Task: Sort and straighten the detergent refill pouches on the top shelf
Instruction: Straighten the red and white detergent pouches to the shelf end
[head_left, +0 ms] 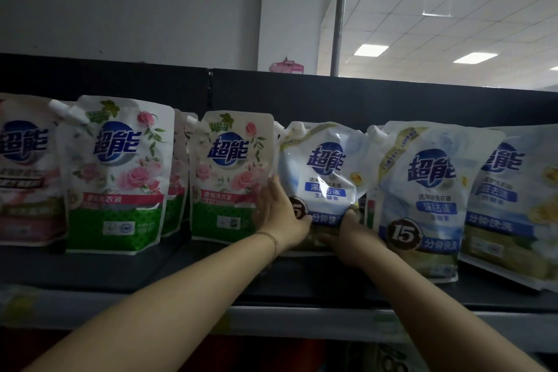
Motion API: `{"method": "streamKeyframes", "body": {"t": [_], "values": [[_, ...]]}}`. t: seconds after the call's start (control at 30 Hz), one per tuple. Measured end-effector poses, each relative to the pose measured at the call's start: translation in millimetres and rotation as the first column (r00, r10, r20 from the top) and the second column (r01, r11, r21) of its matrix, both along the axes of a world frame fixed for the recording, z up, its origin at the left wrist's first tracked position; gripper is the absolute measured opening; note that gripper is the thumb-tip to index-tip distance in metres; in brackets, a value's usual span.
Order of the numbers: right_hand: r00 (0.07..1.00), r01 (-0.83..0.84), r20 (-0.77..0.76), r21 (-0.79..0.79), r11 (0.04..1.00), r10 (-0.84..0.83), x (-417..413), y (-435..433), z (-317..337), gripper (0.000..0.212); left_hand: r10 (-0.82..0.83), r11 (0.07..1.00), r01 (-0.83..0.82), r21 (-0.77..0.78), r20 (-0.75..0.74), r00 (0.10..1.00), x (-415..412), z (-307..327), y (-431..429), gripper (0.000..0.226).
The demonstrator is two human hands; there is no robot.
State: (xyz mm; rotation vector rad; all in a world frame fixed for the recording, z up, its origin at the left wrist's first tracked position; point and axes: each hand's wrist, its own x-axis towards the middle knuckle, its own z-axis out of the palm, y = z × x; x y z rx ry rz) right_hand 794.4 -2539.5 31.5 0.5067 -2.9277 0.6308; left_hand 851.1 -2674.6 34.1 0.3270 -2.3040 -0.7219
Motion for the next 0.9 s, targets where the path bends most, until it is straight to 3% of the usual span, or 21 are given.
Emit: {"method": "streamKeyframes", "body": {"t": [0.1,0.2,0.27,0.4,0.5,0.6,0.77,0.9], "values": [[0.996,-0.09,-0.027,-0.089,0.992,0.088,4.2,-3.6,-7.9,0.084,-0.007,0.883,0.012,-0.469,0.013,1.0,-2.9,-4.9,3.7,0.11],[0.995,-0.098,0.018,-0.029,0.995,0.098,5.4,-2.1,0.3,0.08,0.008,0.743,0.069,-0.666,0.112,0.994,-9.4,-9.7,1.9,0.102],[0.997,-0.07,0.04,0.055,0.996,0.068,10.8,-3.3,8.9,0.079,0.02,0.716,0.104,-0.691,0.168,0.986,-14.6,-11.9,-6.5,0.099],[0.98,-0.14,-0.142,0.015,0.99,0.14,36.9,-11.1,11.1,0.071,0.067,0.63,0.131,-0.765,0.222,0.973,-17.9,-10.5,-22.7,0.106],[0.988,-0.147,-0.024,0.078,0.986,0.15,39.9,-25.8,5.4,0.091,0.117,0.606,0.092,-0.79,0.203,0.972,-22.6,-10.7,-25.7,0.112],[0.985,-0.144,0.103,0.042,0.989,0.139,23.6,-35.8,1.5,0.108,0.15,0.601,0.04,-0.799,0.161,0.975,-30.9,-13.8,-31.6,0.12],[0.975,-0.202,0.123,0.121,0.972,0.187,-5.3,-31.9,1.6,0.118,0.194,0.58,-0.052,-0.813,0.076,0.978,-47.5,-15.5,-39.4,0.104],[0.974,-0.206,0.118,0.137,0.969,0.191,-20.7,-39.0,1.4,0.123,0.204,0.6,-0.062,-0.797,0.078,0.976,-61.1,-19.3,-43.7,0.103]]}}
